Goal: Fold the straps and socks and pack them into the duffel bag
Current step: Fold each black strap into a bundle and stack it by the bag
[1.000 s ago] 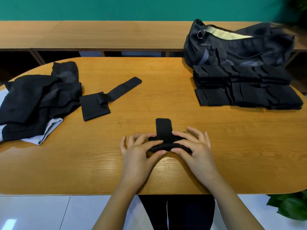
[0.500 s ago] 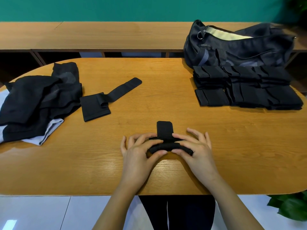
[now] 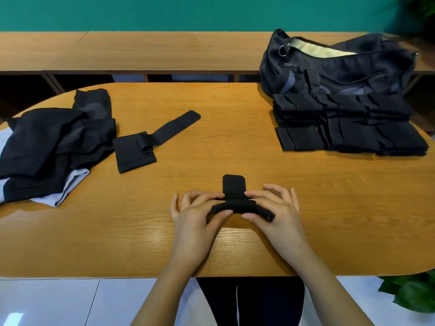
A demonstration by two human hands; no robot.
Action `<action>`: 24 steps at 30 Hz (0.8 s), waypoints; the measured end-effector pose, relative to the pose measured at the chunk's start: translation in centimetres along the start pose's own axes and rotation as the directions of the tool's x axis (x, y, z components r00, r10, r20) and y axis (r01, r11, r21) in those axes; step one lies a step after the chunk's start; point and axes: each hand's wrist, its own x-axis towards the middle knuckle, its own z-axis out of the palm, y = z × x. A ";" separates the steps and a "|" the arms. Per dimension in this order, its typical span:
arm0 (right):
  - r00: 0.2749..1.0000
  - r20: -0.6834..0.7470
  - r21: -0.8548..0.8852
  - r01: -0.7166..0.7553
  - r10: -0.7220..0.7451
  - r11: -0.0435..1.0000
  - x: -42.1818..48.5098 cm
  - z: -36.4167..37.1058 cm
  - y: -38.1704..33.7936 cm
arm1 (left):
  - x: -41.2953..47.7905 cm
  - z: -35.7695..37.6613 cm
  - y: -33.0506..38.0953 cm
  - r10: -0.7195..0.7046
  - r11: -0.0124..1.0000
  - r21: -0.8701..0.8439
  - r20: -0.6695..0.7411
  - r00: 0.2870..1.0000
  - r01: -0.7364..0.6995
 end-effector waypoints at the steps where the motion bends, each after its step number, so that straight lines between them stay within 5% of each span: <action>1: 1.000 -0.003 0.013 -0.002 0.002 1.000 0.0 0.0 0.0 | 0.0 0.0 -0.1 0.007 1.000 0.007 0.007 1.000 -0.007; 10: 0.997 -0.051 0.068 -0.051 0.054 0.996 0.0 -0.2 -0.5 | 0.0 0.0 -0.2 0.001 1.000 -0.024 -0.002 1.000 -0.001; 20: 0.963 -0.057 0.152 -0.251 0.262 0.956 0.0 -0.4 -0.7 | -0.1 0.0 -0.2 -0.170 0.981 -0.110 -0.057 0.984 0.163; 24: 0.990 -0.061 0.029 -0.125 0.127 0.992 0.1 -0.3 -0.7 | 0.0 0.0 -0.3 -0.107 0.994 0.011 -0.045 0.993 0.108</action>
